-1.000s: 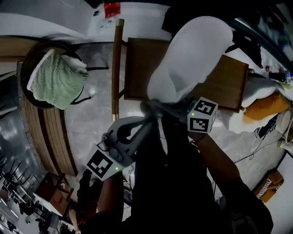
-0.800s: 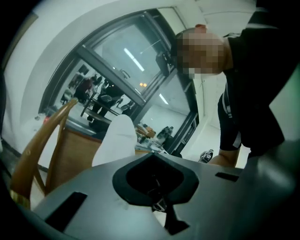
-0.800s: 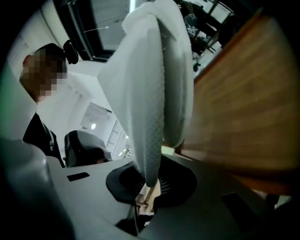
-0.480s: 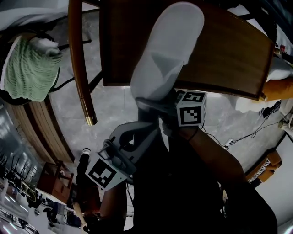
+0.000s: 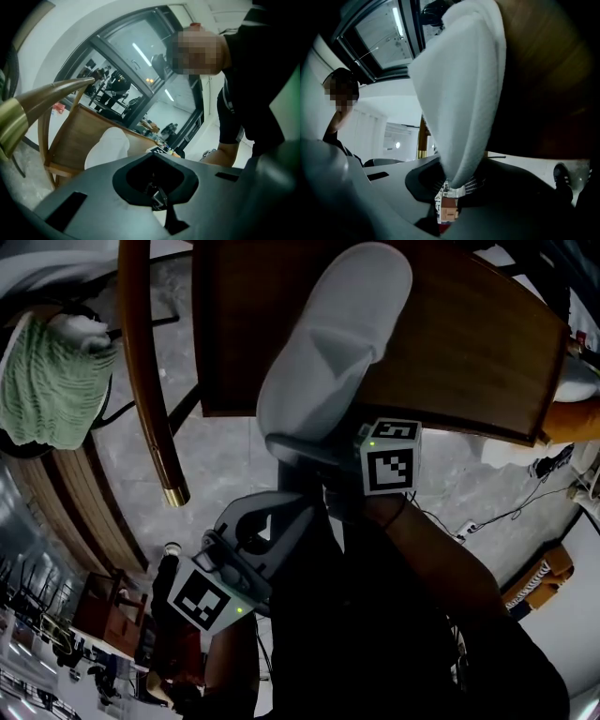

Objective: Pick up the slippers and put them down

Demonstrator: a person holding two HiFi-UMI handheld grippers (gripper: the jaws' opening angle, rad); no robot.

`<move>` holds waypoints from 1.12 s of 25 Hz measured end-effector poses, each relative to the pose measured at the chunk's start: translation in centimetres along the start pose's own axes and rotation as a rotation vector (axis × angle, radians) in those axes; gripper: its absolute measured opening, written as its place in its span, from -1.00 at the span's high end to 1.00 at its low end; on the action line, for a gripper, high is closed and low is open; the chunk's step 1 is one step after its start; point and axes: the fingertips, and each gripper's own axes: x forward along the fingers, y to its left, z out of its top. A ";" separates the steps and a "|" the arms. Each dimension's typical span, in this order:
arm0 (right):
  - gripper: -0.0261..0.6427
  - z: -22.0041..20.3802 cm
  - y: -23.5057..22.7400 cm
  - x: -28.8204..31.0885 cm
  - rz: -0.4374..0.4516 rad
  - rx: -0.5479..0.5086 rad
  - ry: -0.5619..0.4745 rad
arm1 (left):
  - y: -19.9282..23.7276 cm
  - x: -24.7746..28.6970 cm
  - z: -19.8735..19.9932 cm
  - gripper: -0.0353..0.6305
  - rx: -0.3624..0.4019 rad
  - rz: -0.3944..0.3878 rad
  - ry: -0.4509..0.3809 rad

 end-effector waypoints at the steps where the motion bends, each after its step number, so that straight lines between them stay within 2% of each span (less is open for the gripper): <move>1: 0.78 0.1 0.1 0.1 0.005 -0.011 0.001 | 0.0 0.0 0.1 0.86 0.000 -0.003 -0.003; 3: 0.70 0.1 0.3 0.2 0.003 -0.037 0.004 | 0.0 0.0 0.2 0.86 0.004 -0.007 -0.007; 5: 0.50 0.0 0.2 0.2 -0.012 -0.055 0.004 | 0.1 -0.2 0.2 0.86 0.010 -0.009 -0.004; 7: 0.43 -0.3 -0.1 -0.1 -0.039 -0.063 0.005 | 0.2 -0.4 0.1 0.86 0.017 -0.006 0.002; 10: 0.39 -1.8 -1.0 -1.3 -0.094 -0.060 0.024 | -0.1 -0.9 0.3 0.86 0.020 0.006 0.003; 13: 0.38 -3.7 -1.0 -3.5 -0.157 -0.043 0.044 | -1.2 -1.9 2.4 0.86 0.042 0.010 -0.022; 16: 0.38 -3.7 1.4 -6.1 -0.206 -0.118 0.043 | -3.0 -2.7 5.3 0.86 0.100 0.008 -0.047; 19: 0.38 -1.4 6.3 -7.6 -0.195 -0.285 0.019 | -4.5 -3.2 8.9 0.86 0.160 0.008 -0.084; 23: 0.39 2.2 16.5 -8.1 -0.127 -0.594 0.001 | -8.5 -4.3 15.0 0.86 0.269 0.005 -0.146; 28: 0.65 5.1 30.4 -8.2 -0.053 -1.041 -0.016 | -14.0 -6.0 22.0 0.86 0.367 0.015 -0.189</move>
